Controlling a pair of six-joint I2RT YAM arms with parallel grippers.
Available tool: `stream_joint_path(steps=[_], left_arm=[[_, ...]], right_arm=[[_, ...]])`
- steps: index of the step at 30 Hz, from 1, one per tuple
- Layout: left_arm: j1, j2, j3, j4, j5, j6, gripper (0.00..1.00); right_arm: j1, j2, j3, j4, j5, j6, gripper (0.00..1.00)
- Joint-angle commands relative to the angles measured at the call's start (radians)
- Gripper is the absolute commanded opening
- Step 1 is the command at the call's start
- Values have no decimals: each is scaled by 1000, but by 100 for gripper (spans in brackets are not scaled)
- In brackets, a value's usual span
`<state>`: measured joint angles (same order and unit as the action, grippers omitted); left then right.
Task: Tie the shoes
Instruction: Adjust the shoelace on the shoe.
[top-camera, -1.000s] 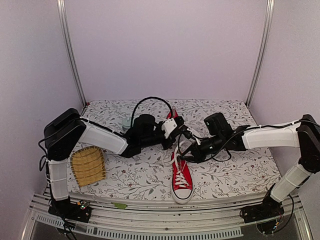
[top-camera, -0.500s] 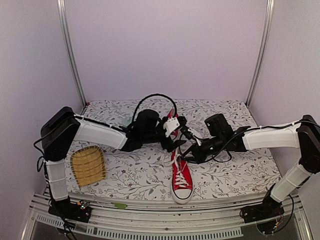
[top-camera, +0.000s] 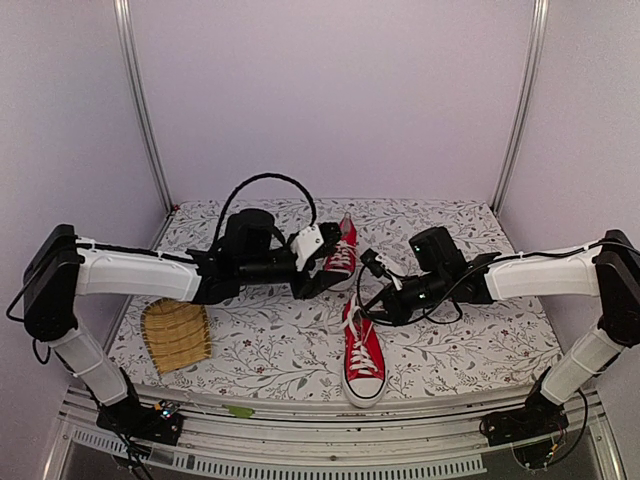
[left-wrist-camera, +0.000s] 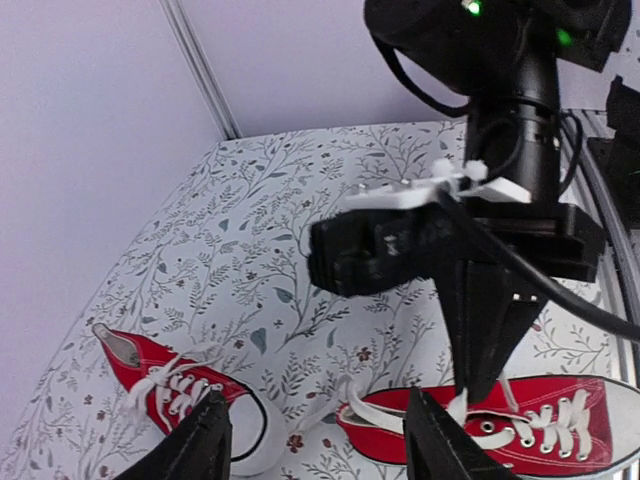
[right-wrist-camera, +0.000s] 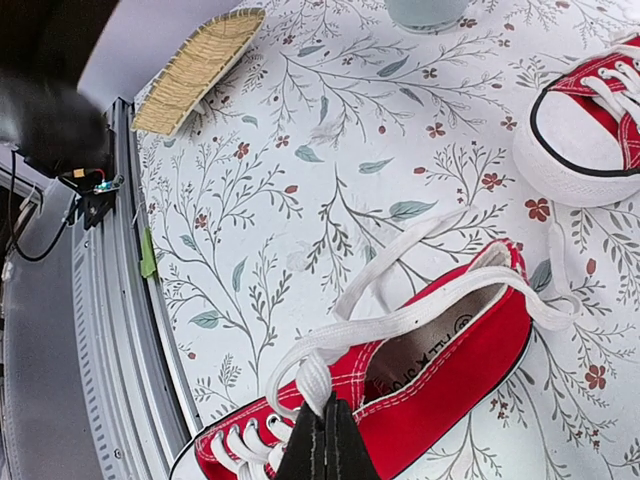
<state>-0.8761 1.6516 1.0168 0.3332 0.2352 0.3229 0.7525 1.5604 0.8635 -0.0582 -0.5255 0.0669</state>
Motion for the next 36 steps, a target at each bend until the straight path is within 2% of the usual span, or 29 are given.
stream_joint_path(steps=[1, 4, 8, 15, 24, 32, 36], left_arm=[[-31, -24, -152, 87, 134, -92, 62], [-52, -4, -177, 135, 109, -115, 74], [-77, 81, -117, 94, 56, -135, 76], [-80, 165, -61, 63, 21, -183, 64], [-82, 220, -1, -6, 6, -203, 65], [-80, 243, 11, -72, -57, -198, 49], [-80, 256, 13, -88, -59, -197, 48]], right_arm=[[1, -15, 10, 43, 28, -3, 1], [0, -11, 11, 44, 27, 0, 1], [1, -11, 10, 45, 28, 2, 1], [1, -15, 12, 46, 32, 7, 1], [-1, -12, 12, 45, 35, 5, 1], [0, -14, 13, 40, 34, 3, 1], [-1, -14, 14, 40, 38, 1, 1]])
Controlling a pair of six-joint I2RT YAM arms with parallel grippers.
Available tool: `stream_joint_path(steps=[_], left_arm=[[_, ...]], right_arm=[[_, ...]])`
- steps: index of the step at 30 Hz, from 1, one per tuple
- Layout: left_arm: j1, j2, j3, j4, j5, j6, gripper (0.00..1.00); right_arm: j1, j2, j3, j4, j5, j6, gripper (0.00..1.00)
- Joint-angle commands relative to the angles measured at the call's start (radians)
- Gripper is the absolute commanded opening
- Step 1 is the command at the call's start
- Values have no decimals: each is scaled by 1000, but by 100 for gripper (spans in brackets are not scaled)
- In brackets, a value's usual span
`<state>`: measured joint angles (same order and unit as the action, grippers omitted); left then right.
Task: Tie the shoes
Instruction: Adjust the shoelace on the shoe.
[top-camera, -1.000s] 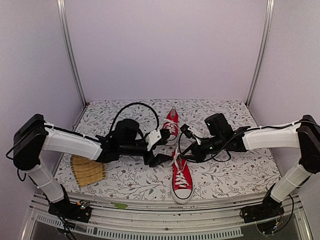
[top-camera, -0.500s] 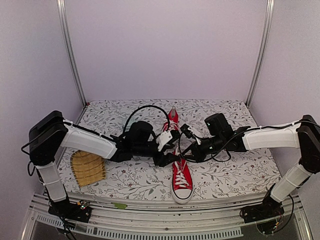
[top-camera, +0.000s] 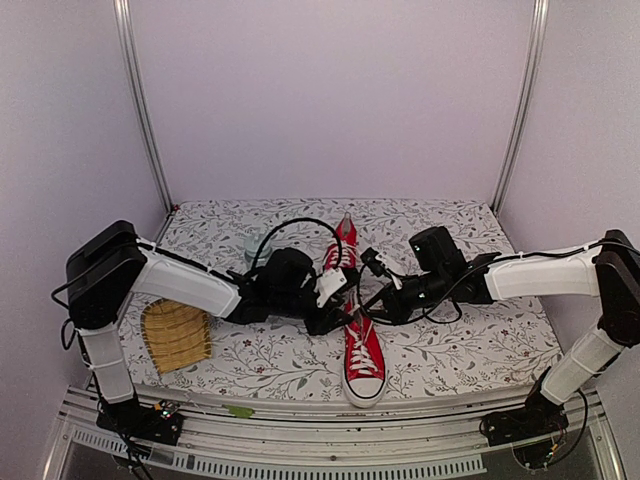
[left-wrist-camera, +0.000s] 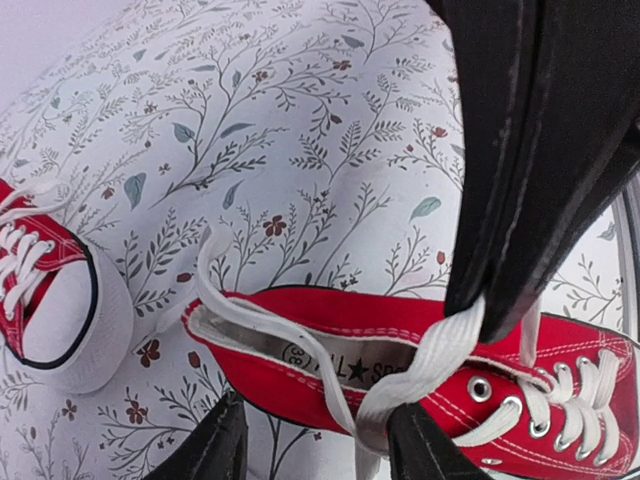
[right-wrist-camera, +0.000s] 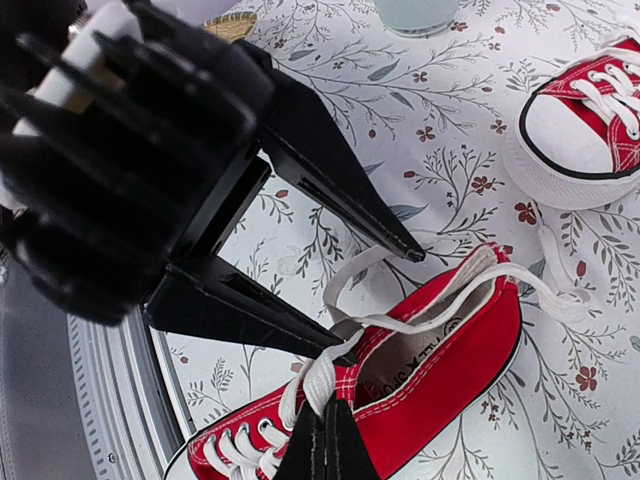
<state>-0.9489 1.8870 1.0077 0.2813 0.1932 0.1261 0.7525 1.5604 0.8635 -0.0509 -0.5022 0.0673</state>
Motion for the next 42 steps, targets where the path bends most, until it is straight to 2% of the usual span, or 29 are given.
stream_joint_path(steps=[1, 3, 4, 5, 6, 7, 8, 12, 20, 25, 27, 30, 33, 37, 40, 42], left_arm=[[-7, 23, 23, -39, -16, 3, 47], [-7, 25, 27, -45, -10, 7, 38], [-7, 22, 26, -44, -7, 9, 30], [-7, 14, 22, -40, -4, 13, 17], [-7, 1, 13, -29, 3, 16, 12], [-8, -15, -1, -11, 12, 24, 3], [-8, -35, -21, 12, 22, 33, 0], [-10, -99, -87, 75, 68, 85, 0], [-10, -134, -80, 0, 94, 138, 0], [-8, -139, -68, -7, 89, 129, 0], [-8, -137, -66, -5, 74, 123, 0], [-7, -128, -62, -5, 59, 121, 0], [-7, -123, -56, -5, 37, 116, 0], [-5, -134, -51, 3, 33, 113, 0], [-4, -140, -50, 5, 32, 114, 0], [-3, -141, -46, 2, 25, 115, 0]], right_arm=[[0, -14, 16, 33, 14, 0, 1], [1, -14, 16, 32, 14, 0, 1], [0, -14, 15, 30, 17, 0, 1], [0, -14, 14, 27, 21, 1, 1], [0, -16, 13, 26, 26, 0, 1], [-2, -16, 12, 25, 34, 0, 1], [-5, -17, 10, 25, 38, 0, 1], [-23, -15, 9, 41, 56, 2, 1], [-43, 24, 23, 105, 156, 0, 4], [-42, 58, 43, 86, 180, -26, 20], [-42, 26, 18, 93, 197, -43, 30], [-42, -69, -56, 131, 201, -101, 35], [-29, -191, -143, 185, 187, -151, 37], [65, -299, -275, 320, 219, -234, 35], [133, -296, -355, 454, 247, -313, 31], [166, -260, -354, 509, 255, -364, 29]])
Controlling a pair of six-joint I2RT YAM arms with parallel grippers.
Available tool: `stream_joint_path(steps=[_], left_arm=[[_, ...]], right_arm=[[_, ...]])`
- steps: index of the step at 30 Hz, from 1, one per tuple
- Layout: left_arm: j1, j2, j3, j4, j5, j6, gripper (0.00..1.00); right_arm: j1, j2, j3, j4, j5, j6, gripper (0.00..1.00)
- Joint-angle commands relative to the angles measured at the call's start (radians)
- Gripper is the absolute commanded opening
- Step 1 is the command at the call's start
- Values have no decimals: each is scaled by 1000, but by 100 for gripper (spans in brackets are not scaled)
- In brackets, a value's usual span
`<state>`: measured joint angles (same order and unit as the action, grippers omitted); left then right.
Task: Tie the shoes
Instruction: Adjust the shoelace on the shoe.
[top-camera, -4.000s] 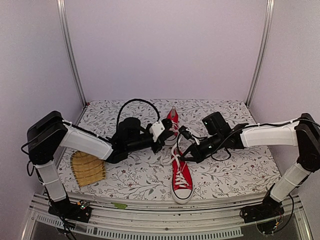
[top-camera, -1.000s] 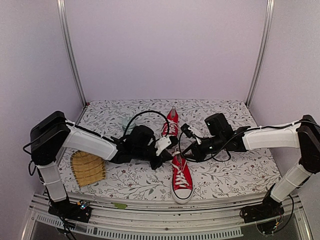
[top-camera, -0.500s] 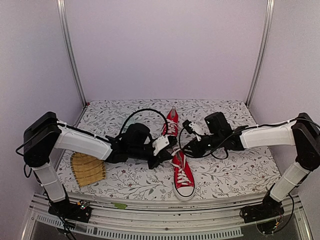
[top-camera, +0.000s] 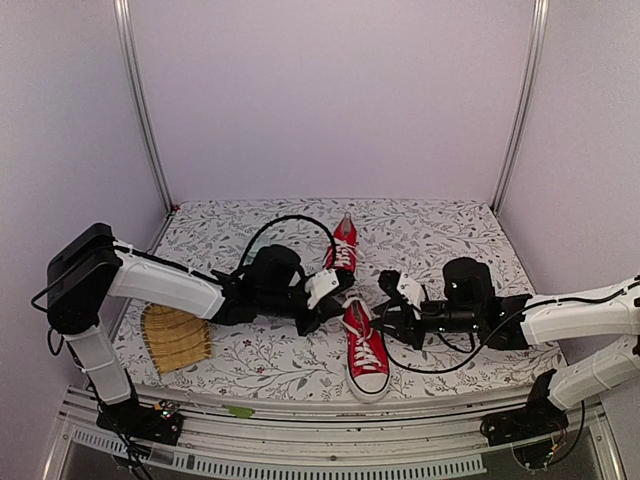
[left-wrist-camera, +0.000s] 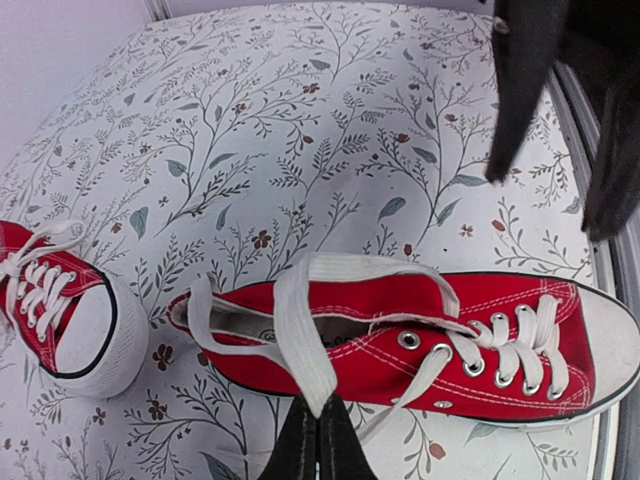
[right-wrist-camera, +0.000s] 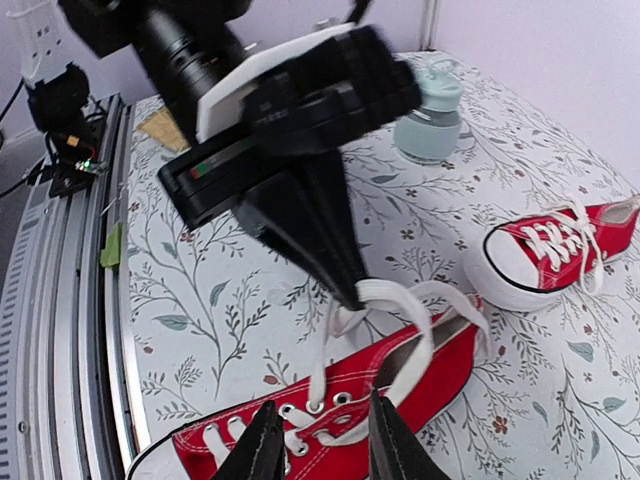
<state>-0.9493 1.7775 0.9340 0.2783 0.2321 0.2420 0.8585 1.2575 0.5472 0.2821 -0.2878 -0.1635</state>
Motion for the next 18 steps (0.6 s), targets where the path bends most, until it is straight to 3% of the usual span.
stream_joint_path(steps=[1, 5, 11, 18], left_arm=[[-2, -32, 30, 1, -16, -1, 0], [1, -34, 32, -2, -23, -2, 0], [4, -32, 37, -3, -26, -1, 0], [19, -22, 44, 0, -36, 15, 0]], right_arm=[[67, 64, -29, 194, 36, -144, 29], [71, 184, -3, 260, 64, -189, 23], [70, 321, 26, 381, 233, -264, 8], [53, 382, 32, 455, 323, -264, 8]])
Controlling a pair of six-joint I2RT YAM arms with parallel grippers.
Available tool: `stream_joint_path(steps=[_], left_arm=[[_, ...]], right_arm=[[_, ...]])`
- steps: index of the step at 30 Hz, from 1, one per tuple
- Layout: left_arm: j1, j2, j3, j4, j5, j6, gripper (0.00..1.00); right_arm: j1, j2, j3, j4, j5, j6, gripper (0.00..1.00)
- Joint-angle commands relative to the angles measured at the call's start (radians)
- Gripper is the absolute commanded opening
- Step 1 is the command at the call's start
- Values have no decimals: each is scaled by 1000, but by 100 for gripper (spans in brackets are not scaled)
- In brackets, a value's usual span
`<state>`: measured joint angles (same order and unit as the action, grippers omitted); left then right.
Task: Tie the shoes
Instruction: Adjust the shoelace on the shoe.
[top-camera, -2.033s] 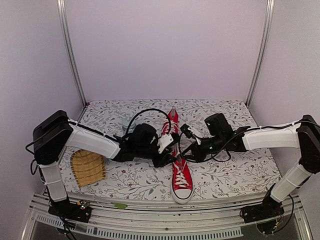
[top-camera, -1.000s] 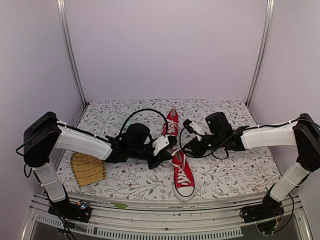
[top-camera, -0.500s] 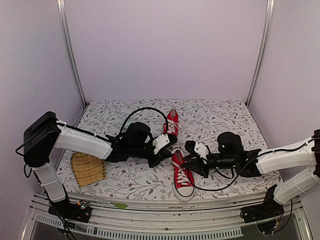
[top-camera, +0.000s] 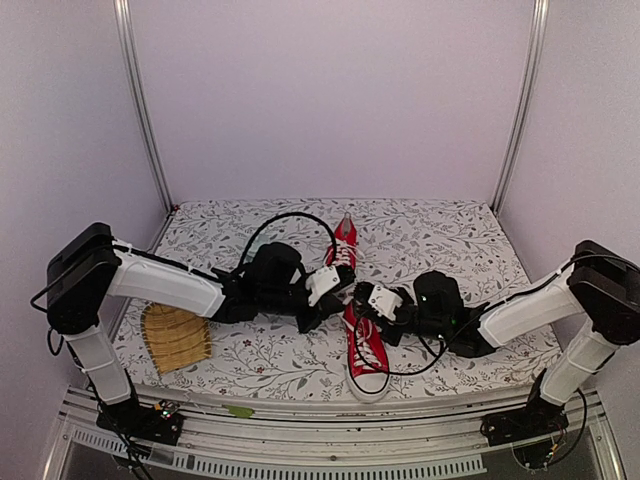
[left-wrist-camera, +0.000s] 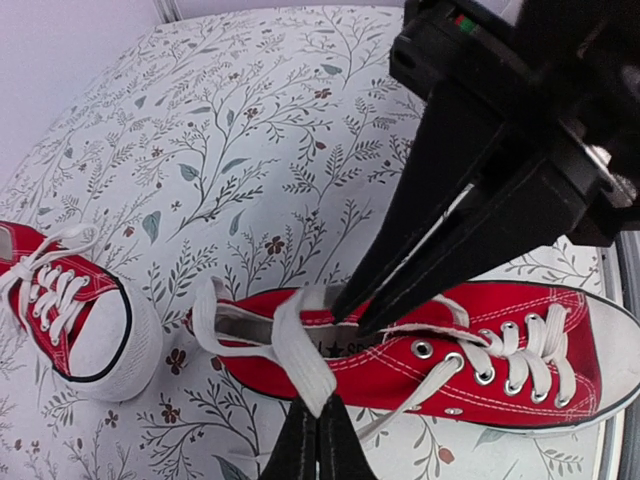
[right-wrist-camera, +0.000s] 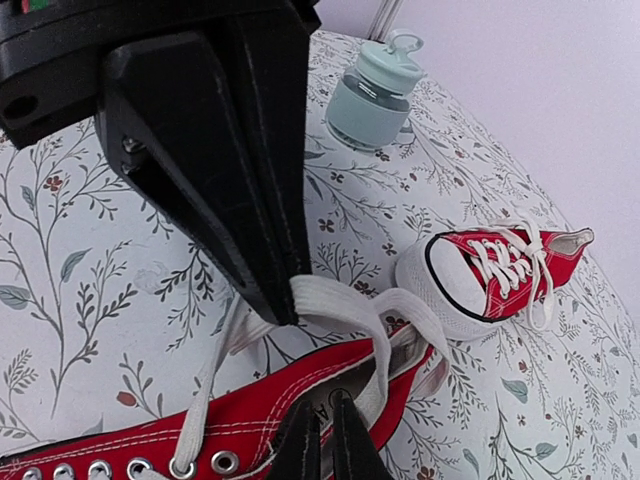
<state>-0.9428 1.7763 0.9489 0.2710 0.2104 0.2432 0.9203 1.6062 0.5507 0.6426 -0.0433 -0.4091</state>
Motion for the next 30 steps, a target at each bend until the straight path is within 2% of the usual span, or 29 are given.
stream_joint_path(steps=[1, 7, 13, 15, 17, 19, 23, 26, 30], left_arm=[[15, -19, 32, 6, -15, 17, 0], [22, 0, 56, -8, -22, 42, 0], [22, 14, 77, -37, -48, 59, 0], [22, 7, 76, -53, -59, 66, 0], [21, -4, 75, -74, -64, 77, 0], [18, -20, 73, -92, -65, 91, 0], [13, -53, 53, -85, -66, 98, 0], [12, -60, 45, -76, -64, 100, 0], [11, -58, 51, -69, -66, 95, 0]], right_arm=[[-9, 46, 37, 99, 87, -24, 8], [-9, 105, 81, 103, 170, -47, 8], [-9, 61, 80, 79, 202, -38, 14], [-11, 18, 66, 49, 148, -25, 24], [-31, -29, 50, 6, -16, -11, 36], [-58, -58, 50, -34, -116, 21, 43], [-110, -61, 74, -69, -239, 60, 51], [-118, 0, 118, -84, -279, 67, 56], [-134, 107, 201, -106, -287, 87, 57]])
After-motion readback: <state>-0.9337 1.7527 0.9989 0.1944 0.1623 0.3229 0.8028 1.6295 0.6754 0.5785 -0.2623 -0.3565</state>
